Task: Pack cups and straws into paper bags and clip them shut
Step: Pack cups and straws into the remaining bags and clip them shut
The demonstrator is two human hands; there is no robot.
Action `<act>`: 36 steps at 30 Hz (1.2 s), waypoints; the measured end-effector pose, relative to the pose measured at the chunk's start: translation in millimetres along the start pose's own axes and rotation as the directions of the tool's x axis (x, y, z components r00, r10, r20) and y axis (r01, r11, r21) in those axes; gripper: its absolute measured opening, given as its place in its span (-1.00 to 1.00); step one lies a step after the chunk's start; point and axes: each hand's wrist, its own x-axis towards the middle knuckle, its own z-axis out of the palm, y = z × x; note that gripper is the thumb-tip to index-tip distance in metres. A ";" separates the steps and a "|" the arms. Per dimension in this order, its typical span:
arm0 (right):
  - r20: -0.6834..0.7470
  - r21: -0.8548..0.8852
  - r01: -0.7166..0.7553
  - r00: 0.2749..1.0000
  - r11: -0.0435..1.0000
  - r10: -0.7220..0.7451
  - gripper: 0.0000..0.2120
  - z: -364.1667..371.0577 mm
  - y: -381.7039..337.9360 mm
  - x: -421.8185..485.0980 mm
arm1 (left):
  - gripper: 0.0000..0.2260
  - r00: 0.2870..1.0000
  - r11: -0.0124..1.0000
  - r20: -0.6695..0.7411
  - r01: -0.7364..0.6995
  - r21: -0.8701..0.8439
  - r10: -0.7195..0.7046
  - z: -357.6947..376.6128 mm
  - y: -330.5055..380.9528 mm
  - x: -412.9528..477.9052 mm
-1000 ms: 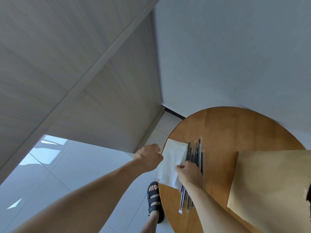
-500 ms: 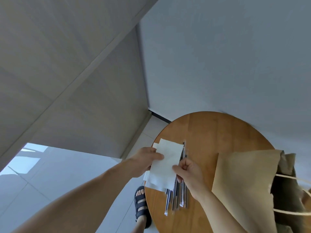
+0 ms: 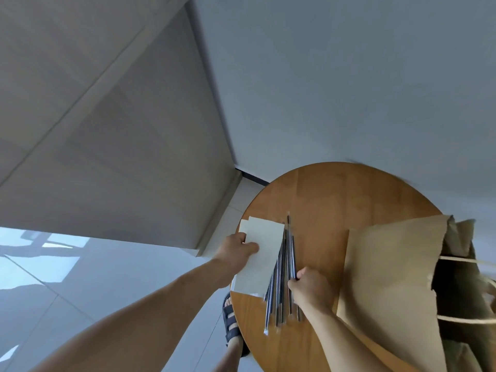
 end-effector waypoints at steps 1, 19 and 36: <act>0.001 0.025 0.001 1.000 1.000 -0.001 -0.87 0.4 1.0 0.1 | -0.85 1.000 1.000 -0.001 -0.002 0.001 0.002 0.8 1.6 -1.5; 0.011 0.323 0.079 0.996 0.943 -0.087 -0.86 -15.9 7.7 -8.0 | -0.85 0.998 0.998 -0.026 -0.062 0.015 0.063 6.6 38.3 -34.3; -0.253 0.688 0.418 0.904 0.593 -0.344 -0.84 -146.9 -65.1 -92.0 | -0.68 0.931 0.933 0.092 -0.343 -0.110 0.353 16.1 115.3 -95.4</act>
